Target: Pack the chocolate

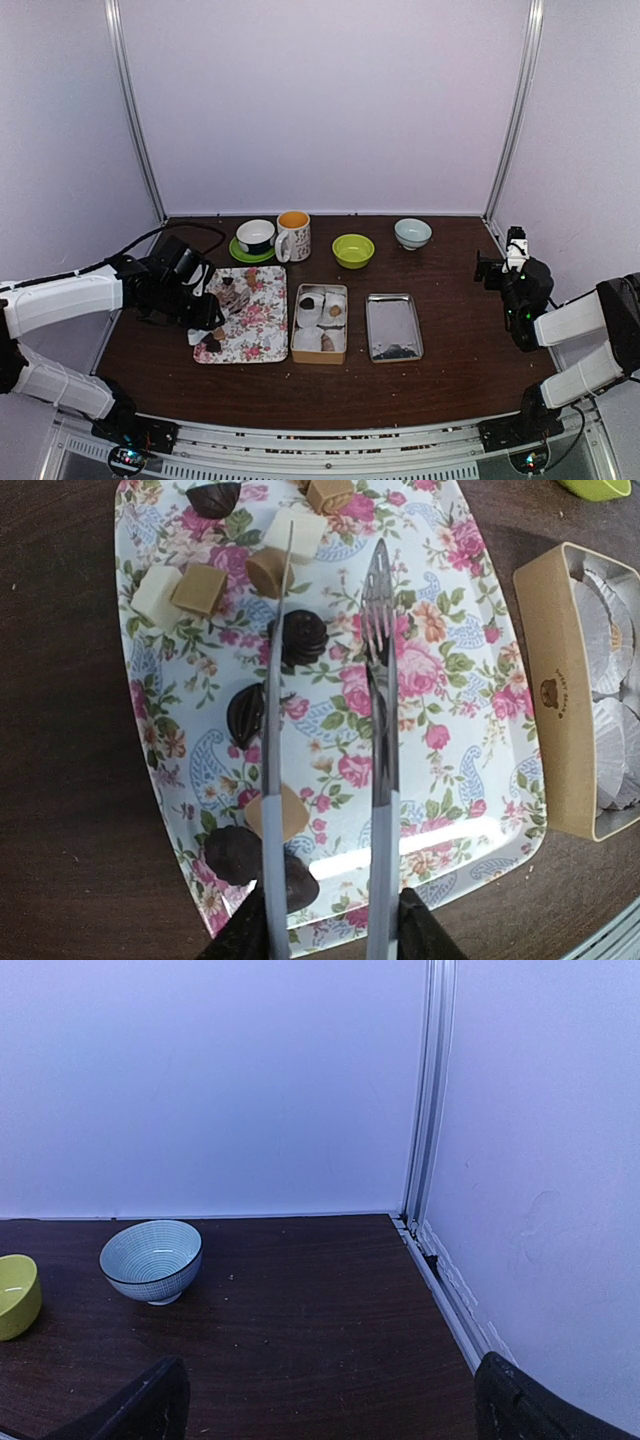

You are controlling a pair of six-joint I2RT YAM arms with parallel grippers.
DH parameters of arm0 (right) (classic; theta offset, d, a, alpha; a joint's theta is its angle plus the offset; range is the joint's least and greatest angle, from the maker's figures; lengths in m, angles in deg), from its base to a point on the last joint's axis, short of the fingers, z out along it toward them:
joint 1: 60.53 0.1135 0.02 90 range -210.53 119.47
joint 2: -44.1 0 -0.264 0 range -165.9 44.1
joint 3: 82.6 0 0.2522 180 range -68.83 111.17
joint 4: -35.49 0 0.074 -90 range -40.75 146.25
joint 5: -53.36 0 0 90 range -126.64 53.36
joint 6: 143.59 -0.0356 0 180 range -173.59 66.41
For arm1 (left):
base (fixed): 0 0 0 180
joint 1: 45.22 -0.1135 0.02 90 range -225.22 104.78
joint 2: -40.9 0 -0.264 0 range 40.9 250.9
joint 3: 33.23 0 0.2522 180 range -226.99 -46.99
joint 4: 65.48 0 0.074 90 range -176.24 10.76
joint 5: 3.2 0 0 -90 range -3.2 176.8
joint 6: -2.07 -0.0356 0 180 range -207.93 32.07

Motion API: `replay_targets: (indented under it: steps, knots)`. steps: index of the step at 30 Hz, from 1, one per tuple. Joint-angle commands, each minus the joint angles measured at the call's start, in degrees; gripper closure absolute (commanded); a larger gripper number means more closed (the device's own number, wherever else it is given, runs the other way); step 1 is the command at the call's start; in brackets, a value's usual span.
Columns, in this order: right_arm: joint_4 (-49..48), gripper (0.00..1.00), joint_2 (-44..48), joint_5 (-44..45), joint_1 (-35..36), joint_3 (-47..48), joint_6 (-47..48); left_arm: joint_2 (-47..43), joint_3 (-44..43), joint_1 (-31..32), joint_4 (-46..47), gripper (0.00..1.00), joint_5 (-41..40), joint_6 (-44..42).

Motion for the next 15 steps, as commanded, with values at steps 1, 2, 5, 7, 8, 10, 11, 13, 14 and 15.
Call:
replay_targets:
  steps: [1,2,5,7,8,10,11,13,14,15]
  knots:
    - [-0.8,0.0,-0.3,1.1,-0.4,0.1,-0.5,1.5,0.0,-0.2,0.4,0.6,0.0,1.7]
    - [-0.8,0.0,-0.3,1.1,-0.4,0.2,-0.5,1.7,-0.1,-0.2,0.4,0.6,0.0,1.9]
    - [-0.8,0.0,-0.2,1.1,-0.3,0.1,-0.5,2.0,0.0,-0.2,0.4,0.6,0.1,2.1]
    - [-0.8,0.0,-0.3,1.1,-0.3,0.1,-0.5,2.2,-0.1,-0.2,-0.1,0.59,0.1,2.2]
    - [-0.8,0.0,-0.3,1.1,-0.3,0.1,-0.5,2.3,-0.2,-0.2,-0.5,0.59,0.1,2.3]
    - [-0.8,0.0,-0.3,1.1,-0.3,0.1,-0.5,2.0,-0.2,-0.2,-1.0,0.59,0.2,2.5]
    - [-0.8,0.0,-0.3,1.1,-0.3,0.1,-0.5,1.8,0.1,-0.2,-1.0,0.6,0.3,2.6]
    - [-0.8,0.0,-0.3,1.1,-0.3,0.2,-0.5,1.2,0.3,-0.2,-1.0,0.64,0.6,2.6]
    - [-0.8,0.0,-0.3,1.1,-0.3,0.2,-0.5,0.9,0.3,-0.2,-1.1,0.65,0.8,2.7]
    - [-0.8,0.0,-0.3,1.1,-0.3,0.2,-0.5,0.8,0.2,-0.2,-1.5,0.65,1.0,2.8]
